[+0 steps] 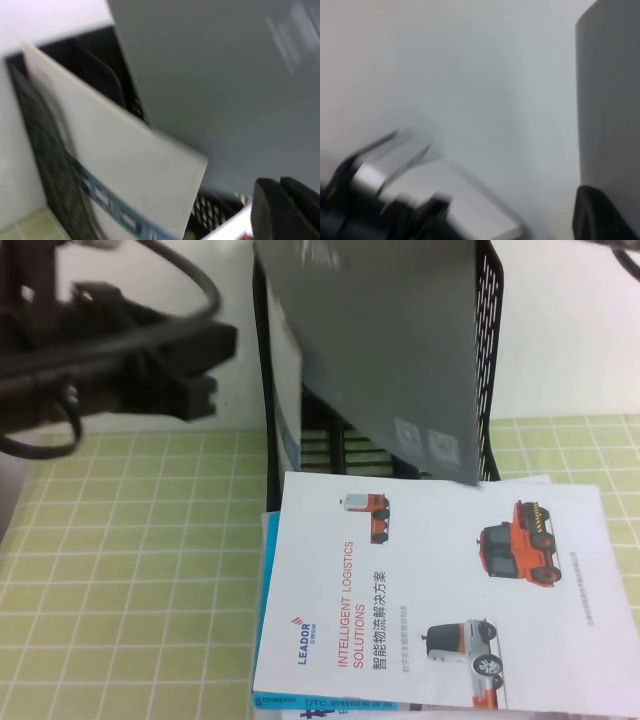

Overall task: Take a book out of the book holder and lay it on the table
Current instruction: Pick up the right side book from the book shelf, then place the picked book on the book

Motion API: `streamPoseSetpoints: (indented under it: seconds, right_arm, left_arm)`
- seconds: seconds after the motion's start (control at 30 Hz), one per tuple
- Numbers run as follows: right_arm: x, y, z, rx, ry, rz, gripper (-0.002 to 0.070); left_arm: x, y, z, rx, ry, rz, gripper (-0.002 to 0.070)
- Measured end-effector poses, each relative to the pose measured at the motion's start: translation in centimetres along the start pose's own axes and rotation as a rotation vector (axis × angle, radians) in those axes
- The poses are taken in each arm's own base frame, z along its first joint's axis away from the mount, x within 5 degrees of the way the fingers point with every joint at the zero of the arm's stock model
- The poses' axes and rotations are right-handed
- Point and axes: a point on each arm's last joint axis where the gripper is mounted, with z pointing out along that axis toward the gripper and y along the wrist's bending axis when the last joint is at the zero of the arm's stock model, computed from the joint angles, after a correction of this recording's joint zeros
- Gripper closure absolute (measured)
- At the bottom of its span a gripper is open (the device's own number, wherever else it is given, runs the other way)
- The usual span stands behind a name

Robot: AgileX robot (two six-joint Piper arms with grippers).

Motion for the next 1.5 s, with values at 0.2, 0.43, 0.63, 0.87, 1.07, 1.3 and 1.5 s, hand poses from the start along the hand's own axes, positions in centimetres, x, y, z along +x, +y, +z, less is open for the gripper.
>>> streamPoseSetpoints:
  seconds: [0.2, 0.43, 0.63, 0.87, 1.07, 1.3, 1.5]
  right_arm:
    - [1.8, 2.1, -1.7, -0.219, 0.29, -0.043, 0.0672]
    - [0.7, 3.5, -3.7, -0.254, 0.585, -0.182, 0.0672]
    - [-2.7, 4.8, -4.7, -0.037, 0.709, -0.471, 0.0672]
    - [-3.2, 8.0, -3.7, 0.131, 0.871, -0.72, 0.0672]
    - [0.0, 10.8, 0.5, 0.263, 0.998, -0.8, 0.0672]
    - [8.0, 14.6, 5.8, 0.231, 1.165, -0.968, 0.0673]
    - [14.5, 14.8, 6.5, 0.181, 1.344, -1.022, 0.0673]
  left_arm:
    - [-1.5, 0.3, -3.7, -0.087, -0.072, -0.047, 0.0676]
    - [-0.8, -0.2, -4.9, -0.101, 0.025, -0.087, 0.0676]
    - [-0.6, -0.3, -4.9, -0.092, 0.045, -0.114, 0.0676]
    - [-0.9, 0.0, -4.9, -0.124, 0.005, -0.112, 0.0676]
    - [-1.0, 0.1, -4.9, -0.127, -0.001, -0.134, 0.0676]
    - [-0.7, -0.1, -4.9, -0.107, 0.026, -0.14, 0.0676]
    - [-0.6, -0.2, -4.9, -0.096, 0.041, -0.141, 0.0676]
